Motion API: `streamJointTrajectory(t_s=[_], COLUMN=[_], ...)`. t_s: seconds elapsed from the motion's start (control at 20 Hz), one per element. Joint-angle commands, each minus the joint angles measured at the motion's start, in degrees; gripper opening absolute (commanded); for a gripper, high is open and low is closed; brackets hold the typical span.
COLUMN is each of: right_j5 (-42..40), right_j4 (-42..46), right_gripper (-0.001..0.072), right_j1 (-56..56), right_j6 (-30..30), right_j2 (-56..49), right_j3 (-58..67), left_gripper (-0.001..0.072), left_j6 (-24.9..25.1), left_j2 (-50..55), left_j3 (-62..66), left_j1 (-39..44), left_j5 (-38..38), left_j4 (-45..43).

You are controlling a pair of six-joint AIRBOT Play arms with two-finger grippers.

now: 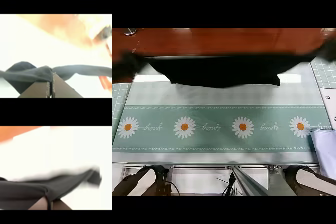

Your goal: Fold the shirts.

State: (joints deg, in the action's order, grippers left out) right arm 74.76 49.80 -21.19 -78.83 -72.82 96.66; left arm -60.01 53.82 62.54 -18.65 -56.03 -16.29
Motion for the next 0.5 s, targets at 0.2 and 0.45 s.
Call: streamJointTrajectory(t_s=[0.2, 0.45], right_j5=[-1.0, 1.7], right_j4=[15.0, 20.1], right_gripper=[0.0022, 0.0022], right_j1=[0.1, 2.1], right_j6=[-4.0, -6.2], right_j2=[21.4, 34.2], right_j3=[19.4, 19.3], left_gripper=[0.0019, 0.0019], left_j6=[-8.1, -23.3], left_j2=[-16.9, -30.4], left_j3=[29.2, 30.2], left_j1=[-0.3, -0.3], left_j5=[9.0, 2.9], left_j4=[-20.5, -51.6])
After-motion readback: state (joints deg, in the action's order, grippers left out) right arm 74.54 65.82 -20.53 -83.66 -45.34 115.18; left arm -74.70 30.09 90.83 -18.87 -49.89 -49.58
